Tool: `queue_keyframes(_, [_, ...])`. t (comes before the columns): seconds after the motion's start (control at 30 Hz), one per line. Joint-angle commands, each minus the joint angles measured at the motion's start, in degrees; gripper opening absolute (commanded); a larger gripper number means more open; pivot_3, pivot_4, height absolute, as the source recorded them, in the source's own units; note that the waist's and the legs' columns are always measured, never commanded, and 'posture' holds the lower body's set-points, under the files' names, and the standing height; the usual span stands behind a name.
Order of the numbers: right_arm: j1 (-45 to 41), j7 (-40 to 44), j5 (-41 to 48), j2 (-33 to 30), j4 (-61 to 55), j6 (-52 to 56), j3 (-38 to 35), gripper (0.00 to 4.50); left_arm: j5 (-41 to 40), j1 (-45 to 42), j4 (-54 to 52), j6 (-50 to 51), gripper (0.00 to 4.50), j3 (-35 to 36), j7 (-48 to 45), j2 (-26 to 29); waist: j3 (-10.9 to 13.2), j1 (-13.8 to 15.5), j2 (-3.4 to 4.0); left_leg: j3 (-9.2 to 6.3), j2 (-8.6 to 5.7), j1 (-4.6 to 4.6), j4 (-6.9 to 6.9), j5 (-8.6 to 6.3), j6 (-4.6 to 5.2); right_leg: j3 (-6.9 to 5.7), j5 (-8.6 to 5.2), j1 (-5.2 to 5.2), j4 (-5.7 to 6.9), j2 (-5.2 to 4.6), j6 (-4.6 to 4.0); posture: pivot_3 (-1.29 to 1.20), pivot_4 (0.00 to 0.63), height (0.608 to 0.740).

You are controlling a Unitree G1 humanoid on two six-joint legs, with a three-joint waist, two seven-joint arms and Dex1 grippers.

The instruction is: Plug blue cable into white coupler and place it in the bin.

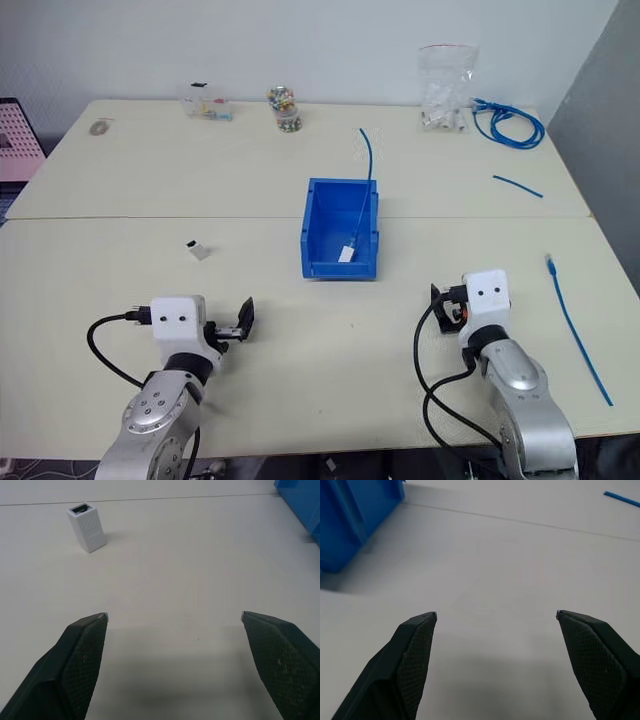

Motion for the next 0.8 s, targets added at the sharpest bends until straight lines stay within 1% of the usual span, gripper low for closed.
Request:
queue_keyframes(0.03, [2.3, -1.8, -1.5, 0.6, -1.0, -1.8, -1.3, 4.07, -1.0, 0.8, -1.3, -0.5, 4.5, 1.0, 0.0, -0.9, 0.0, 0.0, 0.01, -0.02, 0.0, -0.02, 0.06, -0.01, 0.0, -0.01, 0.0, 0.0, 0.01, 0.0, 0.0, 0.0, 0.15, 0.74])
queue_keyframes(0.17, [2.5, -2.7, -1.5, 1.6, -0.8, -2.4, -1.5, 4.07, -1.1, 0.3, -0.3, -0.9, 4.5, 1.6, 0.0, -1.2, 0.0, 0.0, 0.01, -0.02, -0.03, -0.04, 0.21, -0.03, 0.04, 0.0, 0.01, -0.01, 0.13, 0.03, 0.02, 0.0, 0.15, 0.74])
queue_keyframes(0.3, [2.0, -2.8, -1.9, 1.9, 0.0, -3.1, -1.3, 4.07, -0.7, -0.4, 0.9, -1.2, 4.5, 1.5, -0.3, -0.8, 0.0, 0.0, 0.0, -0.05, -0.06, 0.02, 0.39, -0.06, 0.11, 0.02, 0.0, -0.03, 0.58, 0.14, 0.01, 0.0, 0.15, 0.74])
queue_keyframes(0.5, [2.3, -3.2, -2.4, 2.4, 0.7, -4.1, -1.6, 4.07, -0.2, 0.5, 2.0, -2.1, 4.5, 1.2, -1.0, 0.0, 0.0, -0.1, 0.01, -0.05, -0.06, 0.18, 0.55, -0.11, 0.24, 0.03, 0.0, 0.0, 0.95, 0.19, 0.0, 0.0, 0.15, 0.74])
queue_keyframes(0.63, [2.9, -4.0, -2.9, 3.0, 1.6, -5.2, -1.5, 4.07, 0.1, 1.0, 1.9, -2.6, 4.5, 0.9, -1.2, 0.1, 0.0, 0.0, 0.0, -0.06, -0.04, 0.16, 0.98, -0.12, 0.25, 0.06, -0.02, 0.01, 1.26, 0.2, -0.04, 0.0, 0.15, 0.74])
queue_keyframes(0.7, [2.9, -4.3, -2.9, 3.1, 1.9, -5.4, -1.6, 4.07, 0.2, 1.2, 1.8, -2.8, 4.5, 0.8, -1.2, 0.0, 0.0, -0.1, 0.0, -0.05, -0.04, 0.18, 1.23, -0.14, 0.27, 0.09, -0.08, 0.0, 1.62, 0.2, -0.12, 0.0, 0.15, 0.74])
queue_keyframes(0.8, [3.0, -4.3, -2.9, 3.2, 2.1, -5.7, -1.6, 4.07, 0.4, 1.5, 1.7, -2.8, 4.5, 0.5, -1.1, -0.1, 0.0, -0.1, 0.0, -0.02, -0.06, 0.31, 1.33, -0.18, 0.37, 0.13, -0.09, 0.07, 1.79, 0.19, -0.12, 0.0, 0.15, 0.74])
